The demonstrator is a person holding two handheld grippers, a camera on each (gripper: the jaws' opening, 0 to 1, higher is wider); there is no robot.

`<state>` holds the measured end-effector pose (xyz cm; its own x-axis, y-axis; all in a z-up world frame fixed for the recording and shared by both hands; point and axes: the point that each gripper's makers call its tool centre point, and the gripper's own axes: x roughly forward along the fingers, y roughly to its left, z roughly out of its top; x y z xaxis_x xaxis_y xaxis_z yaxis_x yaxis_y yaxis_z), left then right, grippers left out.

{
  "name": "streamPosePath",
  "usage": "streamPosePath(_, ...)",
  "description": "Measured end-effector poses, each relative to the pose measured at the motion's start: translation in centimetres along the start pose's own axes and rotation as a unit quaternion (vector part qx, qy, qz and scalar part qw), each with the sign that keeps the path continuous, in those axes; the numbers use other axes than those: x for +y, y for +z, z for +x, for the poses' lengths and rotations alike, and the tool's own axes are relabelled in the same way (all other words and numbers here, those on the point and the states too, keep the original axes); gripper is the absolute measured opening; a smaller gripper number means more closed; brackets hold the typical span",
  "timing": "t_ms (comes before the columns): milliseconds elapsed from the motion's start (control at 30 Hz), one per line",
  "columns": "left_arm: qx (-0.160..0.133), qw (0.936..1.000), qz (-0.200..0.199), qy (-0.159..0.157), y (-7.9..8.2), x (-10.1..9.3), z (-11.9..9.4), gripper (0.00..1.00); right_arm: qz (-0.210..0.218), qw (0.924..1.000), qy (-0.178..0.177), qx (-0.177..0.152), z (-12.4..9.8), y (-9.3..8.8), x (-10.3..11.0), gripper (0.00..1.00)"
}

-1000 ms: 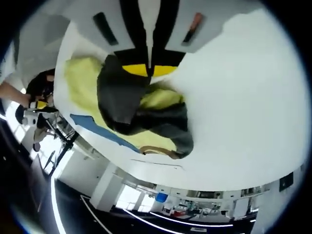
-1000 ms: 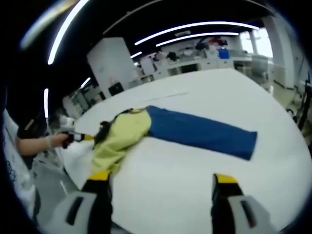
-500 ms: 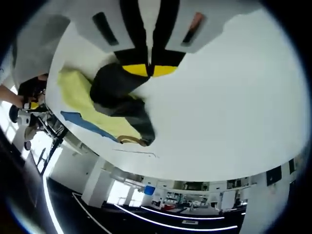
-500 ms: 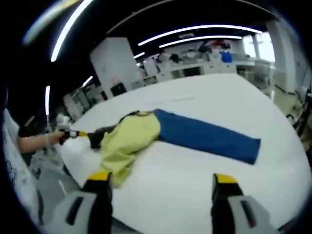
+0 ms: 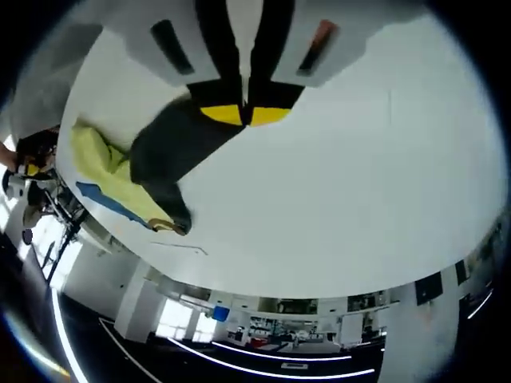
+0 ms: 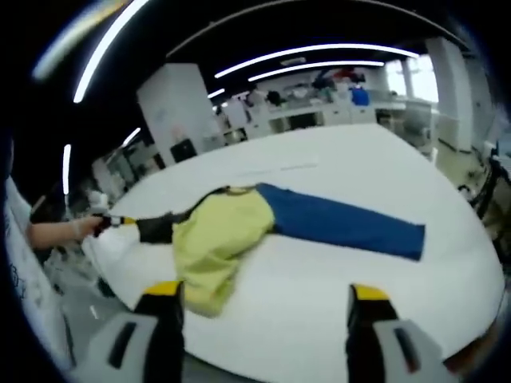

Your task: Fold the garment on the visible template until the final outline fits inside the template.

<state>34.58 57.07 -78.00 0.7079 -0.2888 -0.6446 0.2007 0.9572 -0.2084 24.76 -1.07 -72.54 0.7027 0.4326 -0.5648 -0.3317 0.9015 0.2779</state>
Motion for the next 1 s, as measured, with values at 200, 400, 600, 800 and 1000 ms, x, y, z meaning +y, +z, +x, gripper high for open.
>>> streamPosePath(200,0.0,1.0,0.002,0.006,0.7,3.0,0.6,0.0,-0.01,0.9999,-0.01,0.0,0.5,0.6,1.2,0.85)
streamPosePath(400,0.011,0.9998,0.001,0.019,1.2,6.2,1.6,0.0,-0.01,0.9997,-0.02,0.003,0.7,0.6,1.8,0.86)
streamPosePath(600,0.014,0.9992,-0.003,0.037,1.9,10.3,3.1,0.0,-0.005,0.9996,-0.026,0.013,1.2,0.1,2.3,0.85)
streamPosePath(800,0.027,0.998,0.0,0.057,2.3,12.7,3.9,0.0,0.001,0.9994,-0.032,0.016,1.2,0.3,2.6,0.85)
streamPosePath(1000,0.038,0.9963,0.0,0.077,3.0,15.4,5.3,0.0,0.008,0.9991,-0.039,0.016,1.2,0.4,2.6,0.85)
